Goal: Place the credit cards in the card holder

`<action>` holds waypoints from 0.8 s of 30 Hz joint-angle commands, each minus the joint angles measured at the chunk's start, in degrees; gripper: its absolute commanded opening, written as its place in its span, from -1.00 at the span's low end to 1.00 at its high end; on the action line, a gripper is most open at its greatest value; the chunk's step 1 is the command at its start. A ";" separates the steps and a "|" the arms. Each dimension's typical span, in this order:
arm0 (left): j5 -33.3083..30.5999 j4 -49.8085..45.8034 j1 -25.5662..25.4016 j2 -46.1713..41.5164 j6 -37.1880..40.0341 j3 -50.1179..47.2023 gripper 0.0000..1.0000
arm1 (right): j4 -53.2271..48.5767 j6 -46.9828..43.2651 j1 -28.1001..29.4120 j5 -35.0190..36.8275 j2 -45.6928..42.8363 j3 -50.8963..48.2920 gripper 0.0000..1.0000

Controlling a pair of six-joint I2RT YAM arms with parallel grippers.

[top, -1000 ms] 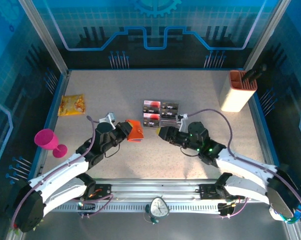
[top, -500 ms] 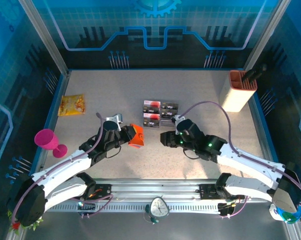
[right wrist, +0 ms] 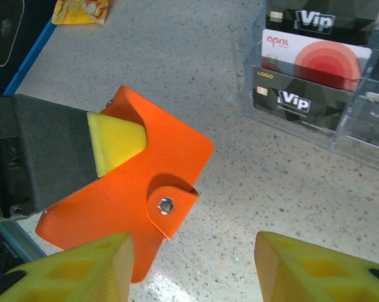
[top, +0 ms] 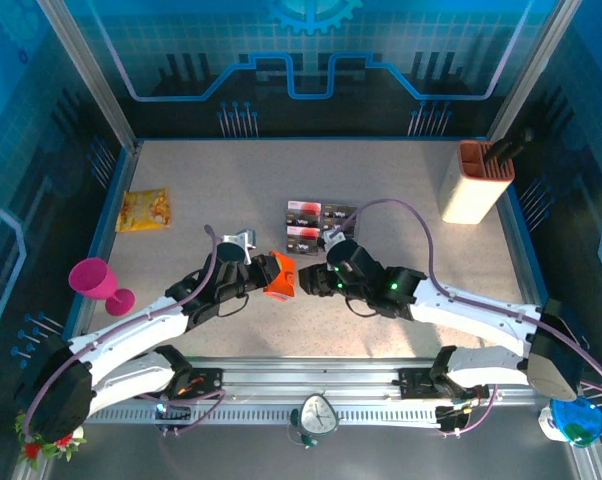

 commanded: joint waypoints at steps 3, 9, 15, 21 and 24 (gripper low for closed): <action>-0.62 2.42 -0.61 -0.20 -1.39 2.05 -1.00 | 3.59 -0.31 1.23 0.79 3.35 2.25 0.08; -0.80 4.31 -0.80 -1.05 -3.96 1.78 -1.00 | 6.07 0.00 1.38 0.13 6.89 4.81 0.08; -0.34 5.59 -1.08 -1.15 -5.05 2.31 -1.00 | 7.18 -0.19 1.39 -0.81 10.35 6.84 0.06; -1.23 5.72 -1.23 -2.04 -5.62 2.51 -1.00 | 7.31 0.99 1.34 -0.35 11.84 5.30 0.00; -1.62 6.03 -1.26 -2.38 -6.01 2.31 -1.00 | 7.84 1.88 1.39 0.30 11.87 3.64 -0.03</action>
